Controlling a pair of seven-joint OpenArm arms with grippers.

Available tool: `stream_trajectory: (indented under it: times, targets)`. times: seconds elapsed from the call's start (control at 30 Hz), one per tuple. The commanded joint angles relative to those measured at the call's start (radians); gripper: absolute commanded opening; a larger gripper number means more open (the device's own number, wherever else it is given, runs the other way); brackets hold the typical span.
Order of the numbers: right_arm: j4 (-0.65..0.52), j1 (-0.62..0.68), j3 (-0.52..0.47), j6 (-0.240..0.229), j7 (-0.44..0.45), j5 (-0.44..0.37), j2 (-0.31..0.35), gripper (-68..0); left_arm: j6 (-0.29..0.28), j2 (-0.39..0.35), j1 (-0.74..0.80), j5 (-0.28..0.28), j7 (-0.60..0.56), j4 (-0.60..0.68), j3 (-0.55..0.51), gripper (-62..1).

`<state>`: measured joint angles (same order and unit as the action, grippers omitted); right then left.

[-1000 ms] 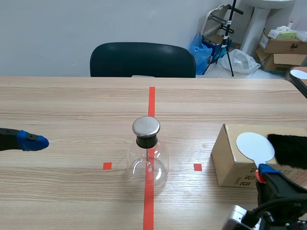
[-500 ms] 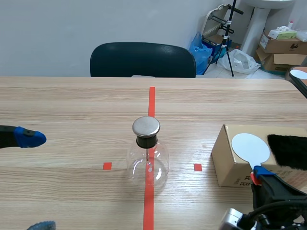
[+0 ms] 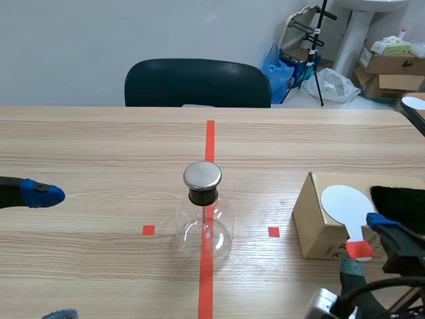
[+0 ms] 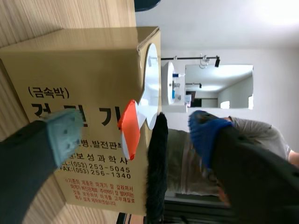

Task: Do the electroscope experiment

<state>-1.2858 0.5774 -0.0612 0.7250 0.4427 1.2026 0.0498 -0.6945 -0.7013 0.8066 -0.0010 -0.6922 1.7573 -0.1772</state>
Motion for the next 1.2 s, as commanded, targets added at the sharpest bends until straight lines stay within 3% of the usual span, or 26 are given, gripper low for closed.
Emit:
stream_trajectory:
  times: [0.0,0.07,1.17]
  targets:
    - [-0.014,0.004,-0.003,0.058,-0.011,-0.010,0.006,-7.5,-0.002,0.002,0.013,-0.015,-0.021,0.003,0.007,1.4]
    - [-0.014,0.004,-0.003,0.058,-0.015,-0.011,0.006,0.4,-0.002,0.002,0.013,-0.015,-0.021,0.003,0.007,1.4]
    - [-0.014,0.004,-0.003,0.058,-0.018,-0.010,0.006,0.4,-0.002,0.002,0.013,-0.015,-0.048,0.003,0.007,1.4]
